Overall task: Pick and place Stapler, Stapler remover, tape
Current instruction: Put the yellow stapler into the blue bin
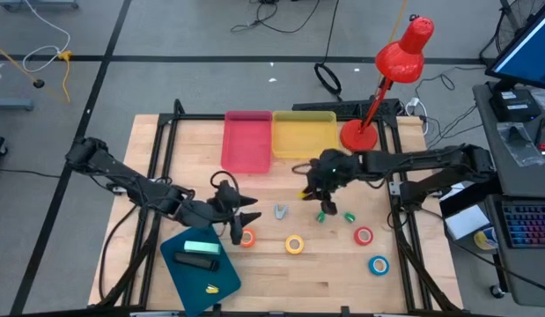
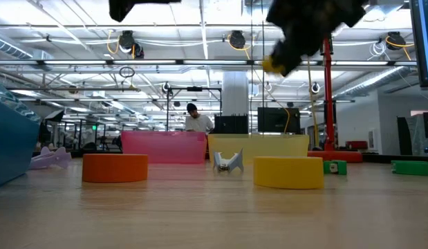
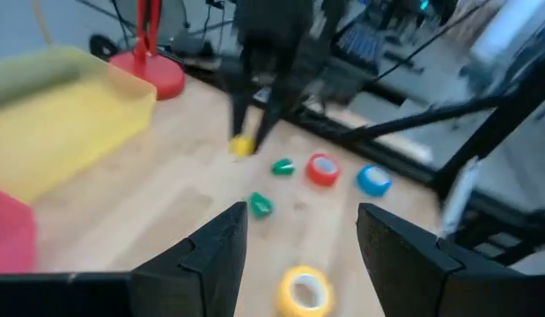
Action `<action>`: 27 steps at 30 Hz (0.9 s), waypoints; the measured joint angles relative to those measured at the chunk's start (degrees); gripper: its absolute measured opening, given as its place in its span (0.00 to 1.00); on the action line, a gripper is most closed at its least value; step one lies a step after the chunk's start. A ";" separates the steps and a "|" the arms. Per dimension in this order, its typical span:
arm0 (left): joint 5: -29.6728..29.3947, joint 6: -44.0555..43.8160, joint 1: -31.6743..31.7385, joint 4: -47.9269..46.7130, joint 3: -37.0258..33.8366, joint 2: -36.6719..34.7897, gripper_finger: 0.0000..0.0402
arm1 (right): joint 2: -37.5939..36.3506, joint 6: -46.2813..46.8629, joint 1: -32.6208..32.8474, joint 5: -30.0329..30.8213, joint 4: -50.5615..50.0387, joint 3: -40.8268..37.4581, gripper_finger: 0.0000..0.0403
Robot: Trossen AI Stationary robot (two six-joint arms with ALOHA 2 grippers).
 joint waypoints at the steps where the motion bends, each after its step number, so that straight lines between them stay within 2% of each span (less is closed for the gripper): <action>1: -0.17 1.57 0.33 0.16 0.00 0.80 0.53 | -0.32 1.60 0.04 -1.93 2.70 0.29 0.12; 5: -0.41 7.25 2.48 4.01 -0.11 3.96 0.53 | -0.21 8.21 0.17 -7.95 13.39 0.74 0.12; 12: 0.49 15.93 6.49 15.48 -0.02 8.92 0.53 | 2.08 11.29 2.13 -8.31 19.97 0.74 0.12; 22: 9.45 14.76 8.96 21.56 -0.02 12.43 0.53 | 4.28 11.16 4.11 -7.85 23.46 0.72 0.12; 27: 10.67 13.65 8.79 22.11 -0.02 13.67 0.53 | 4.28 11.12 4.17 -6.34 24.51 0.72 0.12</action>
